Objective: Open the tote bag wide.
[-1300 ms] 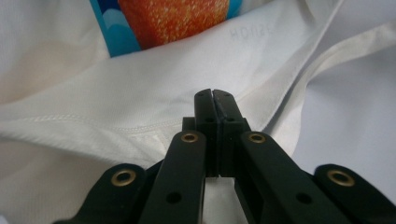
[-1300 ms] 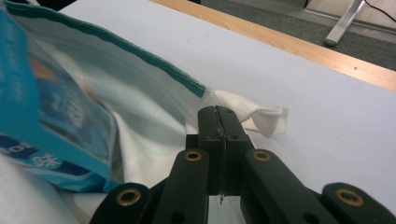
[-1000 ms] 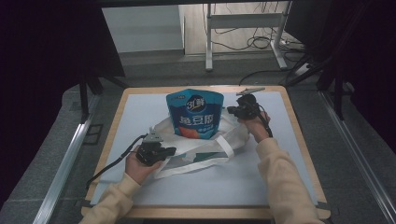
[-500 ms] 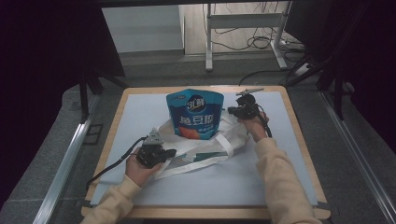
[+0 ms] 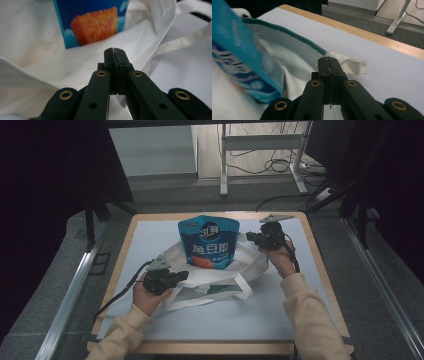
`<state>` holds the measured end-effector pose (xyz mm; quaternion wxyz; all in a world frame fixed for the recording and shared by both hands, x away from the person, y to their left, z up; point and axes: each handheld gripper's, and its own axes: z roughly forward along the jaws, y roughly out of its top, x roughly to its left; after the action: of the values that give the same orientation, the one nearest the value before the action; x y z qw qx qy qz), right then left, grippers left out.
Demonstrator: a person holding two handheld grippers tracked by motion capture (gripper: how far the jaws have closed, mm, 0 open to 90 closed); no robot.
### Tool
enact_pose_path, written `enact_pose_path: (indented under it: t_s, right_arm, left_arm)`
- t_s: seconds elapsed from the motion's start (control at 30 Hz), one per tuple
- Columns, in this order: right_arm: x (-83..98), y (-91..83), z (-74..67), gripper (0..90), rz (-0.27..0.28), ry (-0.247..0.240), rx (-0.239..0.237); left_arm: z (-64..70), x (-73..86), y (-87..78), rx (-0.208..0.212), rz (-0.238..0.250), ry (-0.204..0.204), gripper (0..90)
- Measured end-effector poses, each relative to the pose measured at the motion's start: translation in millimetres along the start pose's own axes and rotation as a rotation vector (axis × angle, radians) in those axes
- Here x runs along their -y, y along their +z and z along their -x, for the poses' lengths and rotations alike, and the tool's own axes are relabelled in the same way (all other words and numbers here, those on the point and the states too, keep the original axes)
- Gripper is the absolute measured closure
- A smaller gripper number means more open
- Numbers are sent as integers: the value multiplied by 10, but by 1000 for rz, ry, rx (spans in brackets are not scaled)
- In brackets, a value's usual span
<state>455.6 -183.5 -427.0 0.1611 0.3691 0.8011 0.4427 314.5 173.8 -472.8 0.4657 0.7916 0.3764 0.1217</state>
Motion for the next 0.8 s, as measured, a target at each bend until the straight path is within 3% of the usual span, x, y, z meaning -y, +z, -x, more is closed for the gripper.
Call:
enact_pose_path:
  t_s: [0.3,0.47,0.67,0.8]
  right_arm:
    - [67,-282,-163,888,61,-25,-57]
    - [116,-387,-215,887,71,-36,-77]
    - [236,-542,-279,873,83,-45,-106]
    - [319,-604,-322,788,85,-55,-118]
  left_arm:
    - [-59,-92,-258,-30,76,-9,884]
    - [-82,-90,-372,-43,92,-6,877]
    - [-119,5,-527,-57,106,-31,863]
    - [-173,79,-606,-73,104,-50,791]
